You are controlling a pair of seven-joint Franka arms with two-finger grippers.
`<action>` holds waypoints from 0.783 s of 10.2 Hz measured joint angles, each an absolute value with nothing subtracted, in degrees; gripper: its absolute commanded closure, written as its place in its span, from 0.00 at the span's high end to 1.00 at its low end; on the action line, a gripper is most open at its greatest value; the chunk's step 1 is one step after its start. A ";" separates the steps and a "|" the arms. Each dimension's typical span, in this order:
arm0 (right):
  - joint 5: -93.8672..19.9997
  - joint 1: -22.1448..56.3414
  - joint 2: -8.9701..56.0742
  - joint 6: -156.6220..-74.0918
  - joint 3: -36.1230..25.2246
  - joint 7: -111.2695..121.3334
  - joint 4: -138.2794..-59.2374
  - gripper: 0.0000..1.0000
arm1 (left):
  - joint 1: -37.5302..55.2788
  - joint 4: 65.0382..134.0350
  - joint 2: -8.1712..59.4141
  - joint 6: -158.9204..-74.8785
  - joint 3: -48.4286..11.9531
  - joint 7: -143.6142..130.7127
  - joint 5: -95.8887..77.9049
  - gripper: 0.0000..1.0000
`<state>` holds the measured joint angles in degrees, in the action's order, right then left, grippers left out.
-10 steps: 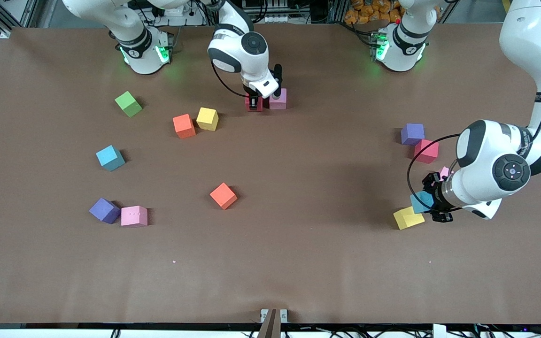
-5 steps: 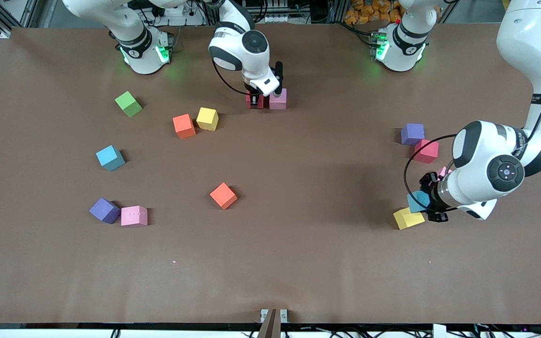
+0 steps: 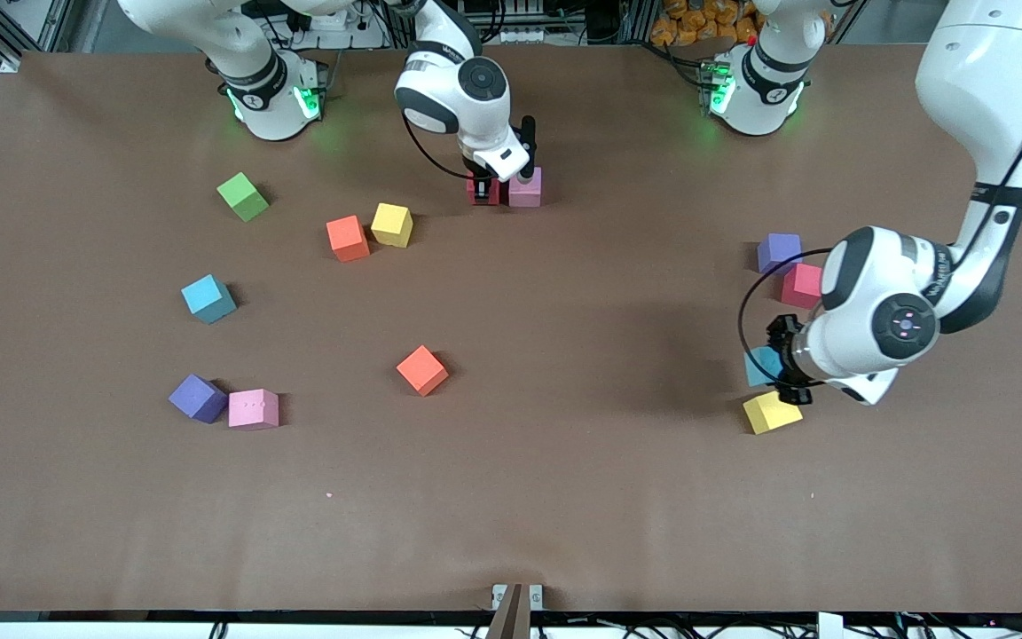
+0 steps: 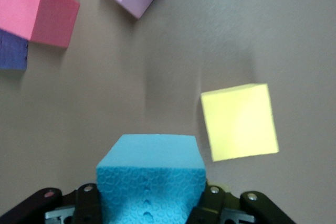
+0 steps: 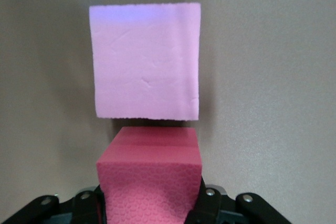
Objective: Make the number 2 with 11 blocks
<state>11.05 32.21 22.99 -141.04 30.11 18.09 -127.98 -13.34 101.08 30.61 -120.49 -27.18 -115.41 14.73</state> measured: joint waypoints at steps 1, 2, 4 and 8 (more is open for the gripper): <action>11.01 32.21 23.17 -141.05 30.14 18.09 -127.70 0.29 | -12.79 101.24 30.61 -120.75 -27.22 -116.45 14.73 0.00; 10.87 32.21 23.28 -141.06 30.18 18.09 -127.51 0.29 | -12.44 101.36 30.67 -120.99 -27.24 -117.06 14.73 0.00; 10.22 32.22 23.66 -141.07 30.30 18.11 -126.98 0.29 | -11.46 101.62 31.39 -121.87 -27.25 -118.04 14.92 0.00; 10.20 32.22 24.59 -141.16 30.35 18.12 -125.91 0.29 | -11.18 101.87 31.83 -122.20 -27.20 -119.52 15.41 0.00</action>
<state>10.20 32.22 24.59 -141.16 30.35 18.12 -125.91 -11.18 101.87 31.83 -122.20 -27.20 -119.52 15.41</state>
